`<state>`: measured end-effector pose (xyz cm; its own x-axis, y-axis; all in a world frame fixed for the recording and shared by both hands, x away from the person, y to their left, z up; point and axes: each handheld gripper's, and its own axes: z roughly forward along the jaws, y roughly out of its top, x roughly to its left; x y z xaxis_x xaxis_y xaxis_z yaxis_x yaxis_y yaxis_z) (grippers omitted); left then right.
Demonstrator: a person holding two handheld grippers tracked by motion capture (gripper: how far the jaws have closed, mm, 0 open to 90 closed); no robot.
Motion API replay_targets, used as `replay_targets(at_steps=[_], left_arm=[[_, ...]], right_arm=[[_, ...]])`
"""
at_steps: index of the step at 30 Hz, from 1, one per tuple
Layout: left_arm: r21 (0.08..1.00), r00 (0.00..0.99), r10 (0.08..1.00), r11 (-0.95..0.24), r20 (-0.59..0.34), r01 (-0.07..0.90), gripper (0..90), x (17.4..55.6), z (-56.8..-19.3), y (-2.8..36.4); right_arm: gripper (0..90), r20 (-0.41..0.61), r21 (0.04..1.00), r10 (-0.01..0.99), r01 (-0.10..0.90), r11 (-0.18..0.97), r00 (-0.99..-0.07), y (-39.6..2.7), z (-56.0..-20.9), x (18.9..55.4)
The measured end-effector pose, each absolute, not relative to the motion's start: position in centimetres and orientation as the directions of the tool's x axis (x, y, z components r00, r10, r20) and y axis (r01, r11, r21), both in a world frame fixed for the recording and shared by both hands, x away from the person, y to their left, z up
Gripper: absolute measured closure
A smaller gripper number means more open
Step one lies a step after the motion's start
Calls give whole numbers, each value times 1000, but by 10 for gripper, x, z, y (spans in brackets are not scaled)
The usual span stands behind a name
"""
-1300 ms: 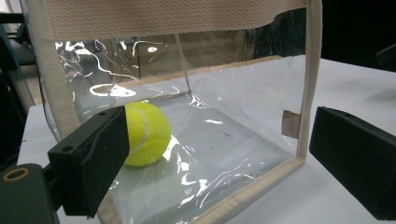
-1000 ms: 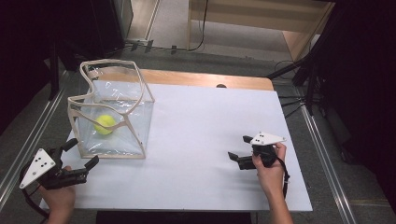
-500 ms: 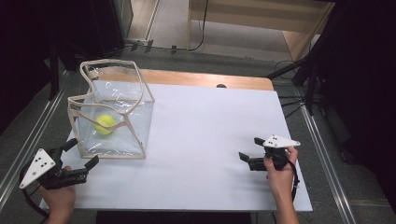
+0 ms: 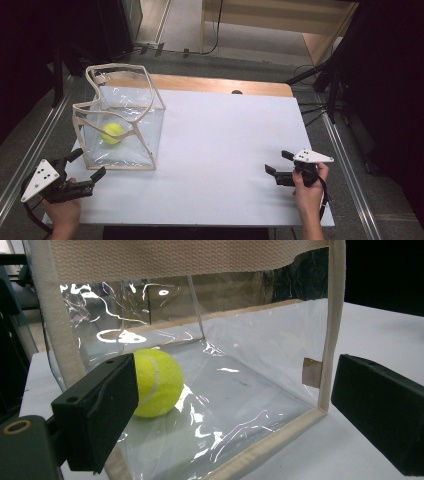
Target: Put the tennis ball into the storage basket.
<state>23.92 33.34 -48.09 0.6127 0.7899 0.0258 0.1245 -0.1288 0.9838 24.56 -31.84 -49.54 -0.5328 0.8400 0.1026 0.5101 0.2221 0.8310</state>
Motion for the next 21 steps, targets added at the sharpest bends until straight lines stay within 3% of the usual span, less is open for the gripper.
replay_targets(at_steps=[9,12,21], left_arm=[[984,614,789,-127,24,124,53,239,-481,334],[984,615,788,-126,24,123,54,239,-481,334],[985,618,786,-120,19,122,54,239,-481,334]], right_arm=[[95,140,844,849,510,166,-509,-330,-503,238],[1,157,857,854,498,132,-496,-335,-505,235],[0,207,878,869,477,37,-448,-345,-513,227]])
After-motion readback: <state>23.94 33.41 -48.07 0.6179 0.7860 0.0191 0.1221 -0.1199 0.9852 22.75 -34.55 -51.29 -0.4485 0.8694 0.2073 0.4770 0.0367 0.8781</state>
